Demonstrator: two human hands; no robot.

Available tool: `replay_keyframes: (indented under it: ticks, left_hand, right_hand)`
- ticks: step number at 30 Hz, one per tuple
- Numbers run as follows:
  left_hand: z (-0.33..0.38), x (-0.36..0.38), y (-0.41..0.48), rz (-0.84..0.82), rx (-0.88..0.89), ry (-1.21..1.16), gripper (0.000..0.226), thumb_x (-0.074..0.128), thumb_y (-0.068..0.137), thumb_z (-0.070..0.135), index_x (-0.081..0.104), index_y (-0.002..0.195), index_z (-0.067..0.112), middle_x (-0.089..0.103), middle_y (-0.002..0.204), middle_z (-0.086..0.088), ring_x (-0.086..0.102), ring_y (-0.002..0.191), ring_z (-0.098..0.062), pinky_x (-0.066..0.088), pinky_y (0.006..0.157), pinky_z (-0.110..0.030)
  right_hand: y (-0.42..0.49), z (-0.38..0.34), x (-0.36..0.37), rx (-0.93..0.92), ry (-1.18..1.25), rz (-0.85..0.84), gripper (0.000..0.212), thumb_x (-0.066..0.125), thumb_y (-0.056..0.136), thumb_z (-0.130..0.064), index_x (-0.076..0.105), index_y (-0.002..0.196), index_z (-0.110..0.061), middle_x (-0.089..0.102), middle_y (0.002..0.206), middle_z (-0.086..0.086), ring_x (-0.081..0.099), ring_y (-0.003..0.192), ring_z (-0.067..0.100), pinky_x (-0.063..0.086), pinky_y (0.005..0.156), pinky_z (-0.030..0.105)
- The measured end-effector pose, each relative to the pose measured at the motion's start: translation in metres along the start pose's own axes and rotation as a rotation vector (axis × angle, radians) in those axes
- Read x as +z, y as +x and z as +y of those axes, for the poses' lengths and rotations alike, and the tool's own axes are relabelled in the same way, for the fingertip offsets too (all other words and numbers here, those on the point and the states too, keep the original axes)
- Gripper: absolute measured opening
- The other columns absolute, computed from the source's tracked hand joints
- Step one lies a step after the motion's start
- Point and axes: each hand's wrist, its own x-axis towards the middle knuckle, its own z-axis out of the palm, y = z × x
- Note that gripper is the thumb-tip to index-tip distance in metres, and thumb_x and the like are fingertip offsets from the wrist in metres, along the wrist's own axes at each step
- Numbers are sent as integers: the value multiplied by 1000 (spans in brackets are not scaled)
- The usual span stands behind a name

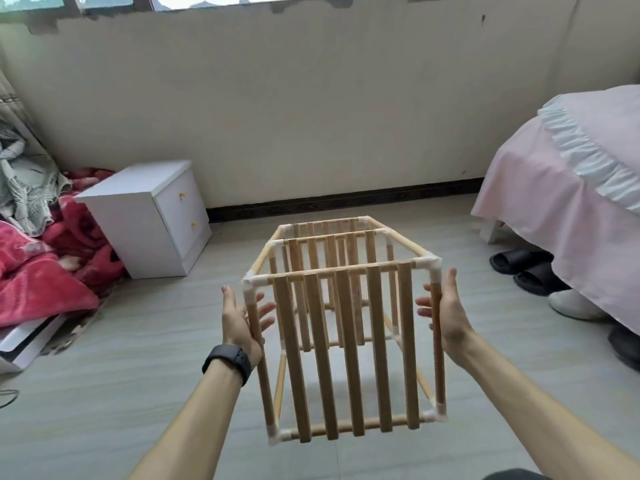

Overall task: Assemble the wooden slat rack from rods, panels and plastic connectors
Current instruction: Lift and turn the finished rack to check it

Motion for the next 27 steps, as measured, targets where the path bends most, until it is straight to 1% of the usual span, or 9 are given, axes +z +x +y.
replay_keyframes:
  ticks: [1,3,5,7,10,15,20,23,27]
  left_hand:
    - [2,-1,0,-35,-14,-36,84,18,92,78,67,114,13,69,103,-10,63,95,-23,39,87,-40]
    - [3,-3,1,-84,-60,-96,76,27,97,69,61,117,4,69,105,-16,65,73,-15,50,54,-24]
    - [-3,-7,0,-63,-91,-10,55,38,104,48,56,121,-1,69,115,-18,59,48,-7,34,31,-12]
    - [-17,-14,1,-21,-101,163,39,41,106,27,61,121,-3,68,120,-17,65,52,-10,32,34,-13]
    - [-38,-26,7,55,-87,333,39,38,106,24,70,108,2,70,116,-12,68,89,-29,48,60,-28]
    - [-63,-40,10,109,-157,400,35,36,106,16,56,130,1,69,109,-5,68,85,-24,47,58,-31]
    - [-68,-40,16,109,-159,453,36,47,103,30,51,129,5,67,96,-9,69,77,-30,52,58,-35]
    - [-61,-37,31,76,-217,527,35,48,101,40,48,121,11,64,101,-10,64,83,-30,57,72,-46]
    - [-49,-31,60,38,-197,699,32,49,99,36,52,117,9,62,103,-9,59,76,-23,50,62,-37]
  right_hand:
    - [1,0,-1,-4,25,1,94,11,87,-82,47,142,-14,57,120,15,56,109,26,38,97,42]
    - [3,3,-5,-2,93,-5,79,14,99,-72,42,147,-15,54,133,17,54,121,31,35,112,49]
    - [1,10,-9,21,124,-34,59,22,107,-57,49,140,-17,56,131,21,55,121,33,33,115,49]
    - [-1,22,-9,37,64,-81,49,27,110,-45,59,135,-18,58,128,20,57,117,29,38,109,43]
    - [-9,46,-6,55,-13,-81,41,32,111,-34,51,144,-19,61,125,13,61,112,25,41,104,42]
    - [-19,79,-7,212,-57,-52,36,34,111,-34,62,116,-11,67,123,8,65,112,31,35,115,53]
    - [-22,83,-17,257,-155,-97,44,38,107,-50,60,125,-16,70,120,5,70,105,28,42,102,48]
    - [-8,70,-17,308,-269,-153,40,44,102,-57,50,126,-26,70,114,7,72,99,28,53,88,47]
    - [28,54,-5,370,-345,-127,38,53,101,-52,53,117,-17,68,110,10,70,94,25,58,71,37]
